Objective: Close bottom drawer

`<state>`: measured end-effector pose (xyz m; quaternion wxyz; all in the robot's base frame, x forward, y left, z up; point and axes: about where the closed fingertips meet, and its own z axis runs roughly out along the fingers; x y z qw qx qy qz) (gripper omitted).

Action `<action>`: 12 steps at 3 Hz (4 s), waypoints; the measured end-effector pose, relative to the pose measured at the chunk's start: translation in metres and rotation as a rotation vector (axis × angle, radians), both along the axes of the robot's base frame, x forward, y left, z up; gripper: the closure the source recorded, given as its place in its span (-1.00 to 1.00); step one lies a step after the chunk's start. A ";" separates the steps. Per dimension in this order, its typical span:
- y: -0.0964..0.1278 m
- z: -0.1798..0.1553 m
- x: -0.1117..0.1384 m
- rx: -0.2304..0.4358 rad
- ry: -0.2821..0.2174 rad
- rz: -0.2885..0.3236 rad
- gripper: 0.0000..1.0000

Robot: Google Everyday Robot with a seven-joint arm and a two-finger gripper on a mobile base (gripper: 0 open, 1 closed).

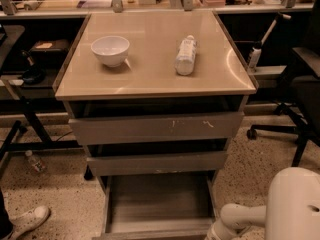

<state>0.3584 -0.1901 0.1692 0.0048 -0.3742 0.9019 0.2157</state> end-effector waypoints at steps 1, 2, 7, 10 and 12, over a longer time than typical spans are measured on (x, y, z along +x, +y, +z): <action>0.000 0.000 0.000 0.000 0.000 0.000 -0.78; 0.000 0.000 0.000 0.000 0.000 0.000 -1.00; 0.000 0.000 0.000 0.000 0.000 0.000 0.79; 0.022 0.007 0.054 0.036 -0.097 0.014 1.00; 0.042 0.006 0.089 0.052 -0.129 0.052 1.00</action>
Offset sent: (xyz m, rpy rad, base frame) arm 0.0000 0.0000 0.0000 0.0000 0.0000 0.0000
